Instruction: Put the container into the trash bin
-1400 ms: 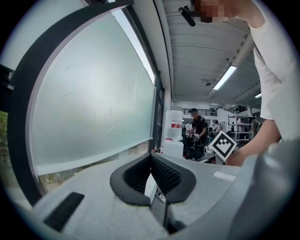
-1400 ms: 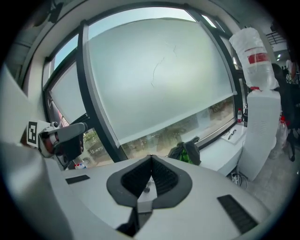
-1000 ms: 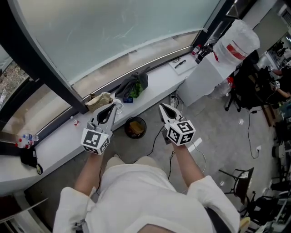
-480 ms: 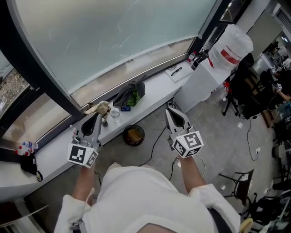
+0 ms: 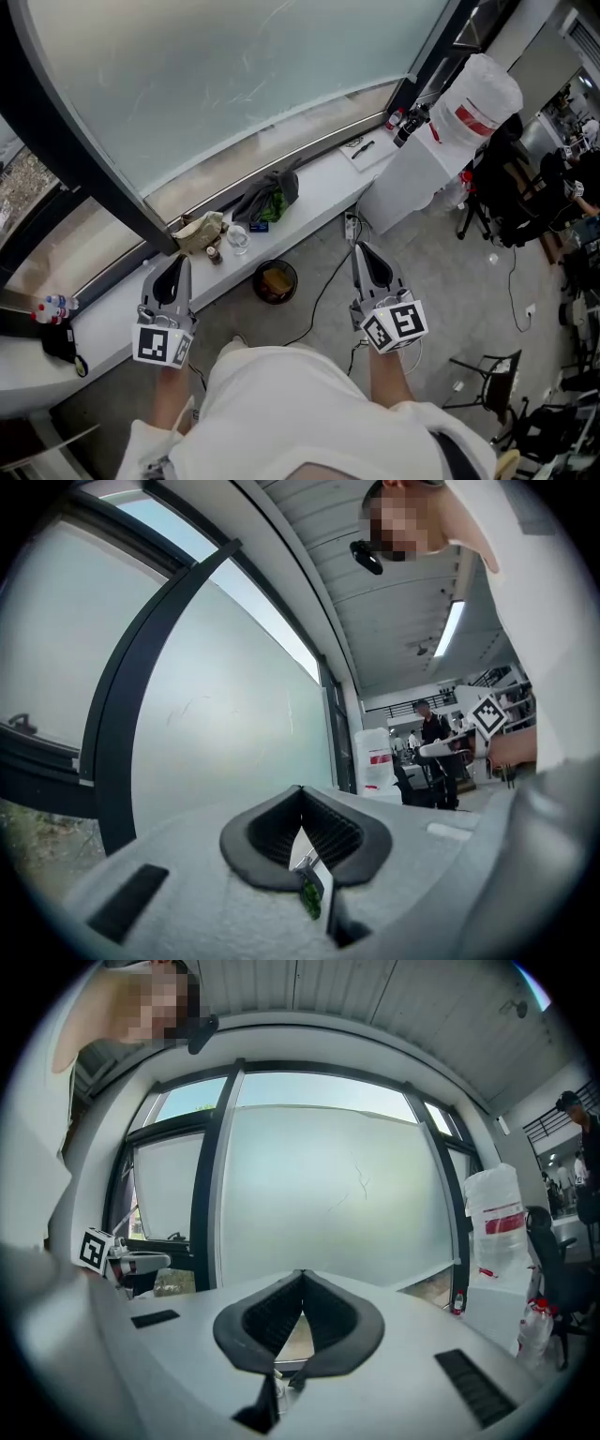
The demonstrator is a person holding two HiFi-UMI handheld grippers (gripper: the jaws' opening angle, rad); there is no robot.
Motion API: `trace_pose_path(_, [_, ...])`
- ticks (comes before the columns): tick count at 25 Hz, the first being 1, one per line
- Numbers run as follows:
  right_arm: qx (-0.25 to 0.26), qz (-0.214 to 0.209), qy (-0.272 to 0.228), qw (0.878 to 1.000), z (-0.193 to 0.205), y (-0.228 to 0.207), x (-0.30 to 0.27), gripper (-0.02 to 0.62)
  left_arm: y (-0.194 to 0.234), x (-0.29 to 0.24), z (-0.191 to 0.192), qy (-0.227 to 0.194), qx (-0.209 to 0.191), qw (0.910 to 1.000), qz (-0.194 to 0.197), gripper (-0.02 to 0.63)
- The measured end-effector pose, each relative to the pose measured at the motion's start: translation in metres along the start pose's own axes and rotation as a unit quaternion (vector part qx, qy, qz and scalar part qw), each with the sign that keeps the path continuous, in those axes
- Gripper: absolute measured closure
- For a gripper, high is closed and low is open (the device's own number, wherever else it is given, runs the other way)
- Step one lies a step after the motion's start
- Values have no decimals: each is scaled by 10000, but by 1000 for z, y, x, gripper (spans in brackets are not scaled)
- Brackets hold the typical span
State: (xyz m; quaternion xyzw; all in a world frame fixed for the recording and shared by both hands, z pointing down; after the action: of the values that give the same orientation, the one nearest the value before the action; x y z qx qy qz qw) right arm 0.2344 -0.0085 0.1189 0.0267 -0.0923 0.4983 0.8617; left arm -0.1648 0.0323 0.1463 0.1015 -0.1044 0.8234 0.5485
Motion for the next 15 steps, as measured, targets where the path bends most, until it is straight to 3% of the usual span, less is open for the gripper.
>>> trace_pose_path(7, [59,230,12,9997,1,2,7,594,-8,17,5,124,177,9998,-8,589])
trace_pose_path(15, [108,26,15,9999,2,20,-1,594,-21,12,5,-56,201,9996,199,589])
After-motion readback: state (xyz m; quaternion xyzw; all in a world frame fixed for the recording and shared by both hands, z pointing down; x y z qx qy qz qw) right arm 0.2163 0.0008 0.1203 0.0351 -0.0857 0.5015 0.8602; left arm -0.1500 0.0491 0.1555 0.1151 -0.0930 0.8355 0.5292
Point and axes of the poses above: the fingertips, and each gripper's own axes: x backward along the fingers, y to its left, z out of its underside, the point moved 10 cm from there along x, backward along the fingers, and after that the axes turned 12 degrees about -y, right-handed, at the moved point
